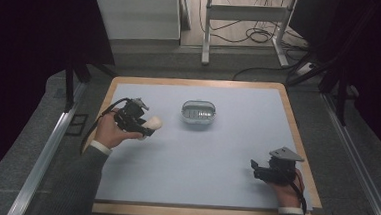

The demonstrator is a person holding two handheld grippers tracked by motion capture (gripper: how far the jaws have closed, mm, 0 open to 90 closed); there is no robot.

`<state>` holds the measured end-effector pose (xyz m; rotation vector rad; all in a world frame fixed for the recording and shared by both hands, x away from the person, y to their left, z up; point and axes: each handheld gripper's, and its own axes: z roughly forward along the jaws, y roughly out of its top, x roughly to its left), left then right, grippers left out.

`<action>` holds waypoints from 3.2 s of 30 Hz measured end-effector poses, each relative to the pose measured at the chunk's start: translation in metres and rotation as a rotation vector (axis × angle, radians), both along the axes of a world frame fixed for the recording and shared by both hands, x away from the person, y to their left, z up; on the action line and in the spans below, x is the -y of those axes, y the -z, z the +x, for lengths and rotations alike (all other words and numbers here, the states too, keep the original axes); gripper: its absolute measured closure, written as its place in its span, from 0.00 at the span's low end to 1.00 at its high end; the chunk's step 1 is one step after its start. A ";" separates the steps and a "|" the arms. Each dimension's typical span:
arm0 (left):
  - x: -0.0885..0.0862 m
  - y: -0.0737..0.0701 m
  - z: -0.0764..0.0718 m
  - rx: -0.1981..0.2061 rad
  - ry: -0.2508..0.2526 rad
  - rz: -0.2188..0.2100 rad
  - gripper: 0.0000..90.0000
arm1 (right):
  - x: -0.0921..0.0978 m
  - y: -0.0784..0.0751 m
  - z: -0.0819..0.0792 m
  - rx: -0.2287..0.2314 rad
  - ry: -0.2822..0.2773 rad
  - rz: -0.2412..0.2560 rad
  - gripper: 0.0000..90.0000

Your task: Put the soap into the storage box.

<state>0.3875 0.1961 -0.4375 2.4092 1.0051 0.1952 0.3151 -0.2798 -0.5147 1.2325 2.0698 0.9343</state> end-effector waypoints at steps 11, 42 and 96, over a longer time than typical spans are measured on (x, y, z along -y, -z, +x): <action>0.002 0.001 0.008 -0.001 -0.005 -0.001 0.55 | 0.000 0.001 0.000 -0.002 0.002 -0.004 0.09; 0.025 -0.013 0.029 0.030 0.023 0.013 0.55 | 0.001 0.001 0.001 -0.006 0.005 -0.005 0.09; 0.057 -0.019 0.069 0.032 0.049 0.035 0.55 | -0.001 0.004 0.001 -0.008 0.005 -0.017 0.09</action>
